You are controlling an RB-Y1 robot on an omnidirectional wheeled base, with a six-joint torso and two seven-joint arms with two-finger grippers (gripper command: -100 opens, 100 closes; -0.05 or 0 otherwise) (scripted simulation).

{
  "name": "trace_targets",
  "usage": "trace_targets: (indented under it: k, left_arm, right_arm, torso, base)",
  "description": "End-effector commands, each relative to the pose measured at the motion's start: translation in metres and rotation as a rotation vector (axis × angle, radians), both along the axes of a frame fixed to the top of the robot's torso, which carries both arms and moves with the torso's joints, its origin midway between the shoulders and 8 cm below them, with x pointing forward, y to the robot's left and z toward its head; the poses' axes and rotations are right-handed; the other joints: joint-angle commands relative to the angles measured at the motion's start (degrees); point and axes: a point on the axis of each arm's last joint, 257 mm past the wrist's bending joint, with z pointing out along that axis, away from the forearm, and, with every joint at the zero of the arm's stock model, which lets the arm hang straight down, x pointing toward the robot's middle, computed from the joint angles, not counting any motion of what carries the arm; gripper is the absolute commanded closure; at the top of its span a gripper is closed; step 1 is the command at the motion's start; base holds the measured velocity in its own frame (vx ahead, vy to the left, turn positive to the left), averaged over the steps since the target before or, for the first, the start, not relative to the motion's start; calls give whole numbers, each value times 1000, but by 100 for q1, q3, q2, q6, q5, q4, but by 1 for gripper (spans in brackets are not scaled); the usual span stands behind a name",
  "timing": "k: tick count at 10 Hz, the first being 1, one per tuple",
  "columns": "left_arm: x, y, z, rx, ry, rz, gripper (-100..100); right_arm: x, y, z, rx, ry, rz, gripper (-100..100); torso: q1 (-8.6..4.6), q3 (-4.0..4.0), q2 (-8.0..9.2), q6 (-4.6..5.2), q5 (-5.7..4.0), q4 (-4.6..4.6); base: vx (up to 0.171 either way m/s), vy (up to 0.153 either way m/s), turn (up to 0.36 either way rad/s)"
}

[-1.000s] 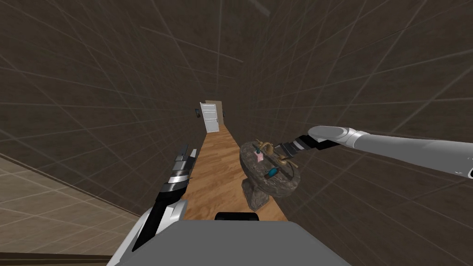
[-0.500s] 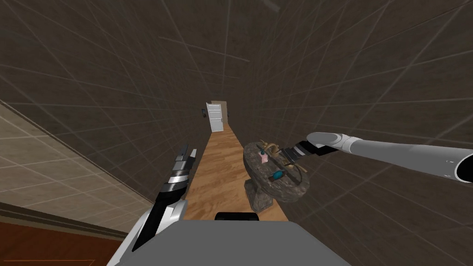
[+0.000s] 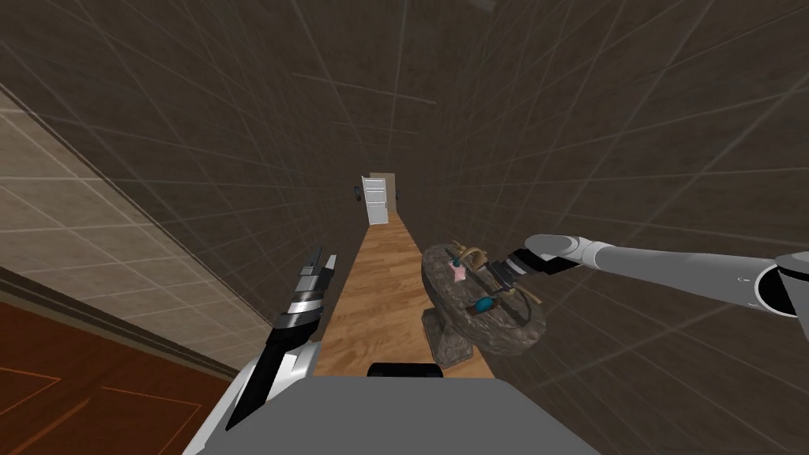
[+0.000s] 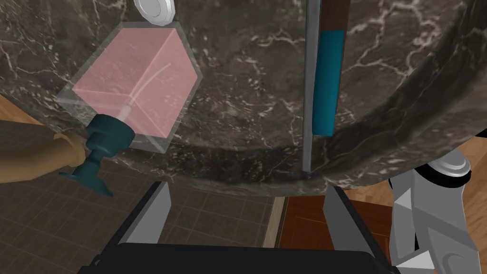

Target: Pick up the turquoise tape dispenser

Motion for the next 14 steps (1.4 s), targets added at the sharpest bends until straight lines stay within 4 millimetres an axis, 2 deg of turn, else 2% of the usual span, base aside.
trace_targets:
  k: [1, 4, 7, 11, 14]
  left_arm:
    - [0, 0, 0, 0, 0, 0, 0]
    - [0, 0, 0, 0, 0, 0, 0]
    - [0, 0, 0, 0, 0, 0, 0]
    - [0, 0, 0, 0, 0, 0, 0]
    - [0, 0, 0, 0, 0, 0, 0]
  right_arm:
    - [-10, -7, -13, -11, 28, -7, -100]
    - [-24, -27, -38, -48, 65, -18, -100]
    - [-48, -45, -61, -84, 126, -28, -100]
    - [-71, -67, -82, -129, 180, -35, -100]
    - [-97, -90, -99, -179, 234, -39, -100]
  torso:
    - [0, 0, 0, 0, 0, 0]
    - [-1, -1, -1, 1, -1, 0]
    - [1, 0, 0, -4, 0, 0]
    - [2, 0, 0, -1, 1, 0]
    - [1, 0, 0, -1, 1, 0]
  base:
    - [-3, 0, -26]
    - [-10, 6, 169]
    - [-8, 4, 128]
    - [-7, 5, 107]
    - [-6, 5, 142]
